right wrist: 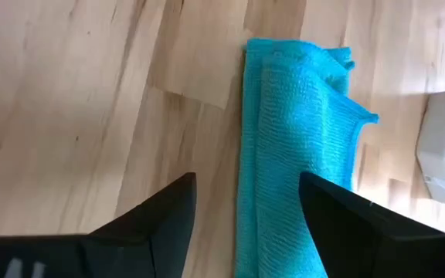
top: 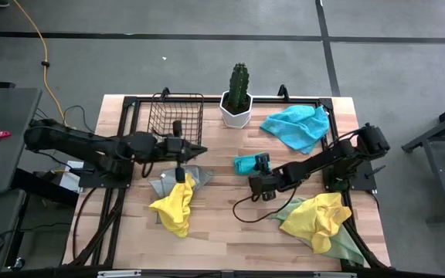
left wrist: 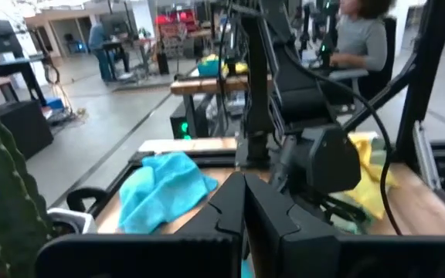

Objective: Fold microfiber towels
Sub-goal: Put the folded blue microfiber towel into the mesh basket

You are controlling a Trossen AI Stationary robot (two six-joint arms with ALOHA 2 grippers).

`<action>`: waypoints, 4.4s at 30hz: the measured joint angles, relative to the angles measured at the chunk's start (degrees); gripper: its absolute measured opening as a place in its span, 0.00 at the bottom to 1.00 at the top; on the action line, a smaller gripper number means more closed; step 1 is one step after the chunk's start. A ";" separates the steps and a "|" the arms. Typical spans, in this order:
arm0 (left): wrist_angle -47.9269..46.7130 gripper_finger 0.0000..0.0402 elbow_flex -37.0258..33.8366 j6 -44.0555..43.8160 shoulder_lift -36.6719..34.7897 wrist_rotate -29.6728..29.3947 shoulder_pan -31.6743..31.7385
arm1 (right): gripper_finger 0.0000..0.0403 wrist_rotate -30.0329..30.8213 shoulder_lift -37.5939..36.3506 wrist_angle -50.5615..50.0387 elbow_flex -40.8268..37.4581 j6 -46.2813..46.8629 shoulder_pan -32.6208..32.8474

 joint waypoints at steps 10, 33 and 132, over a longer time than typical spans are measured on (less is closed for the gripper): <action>-0.46 0.00 -0.72 0.06 -1.69 -0.13 -1.12 | 0.55 -1.30 0.21 -0.42 1.27 2.00 -2.93; -0.80 0.00 -0.72 1.11 -1.67 -0.21 -1.09 | 0.37 -13.49 0.04 7.58 -5.16 1.42 -9.01; -3.62 0.00 -4.61 14.57 -18.67 -46.67 -25.09 | 0.15 -18.16 47.55 1.89 83.69 6.13 -34.84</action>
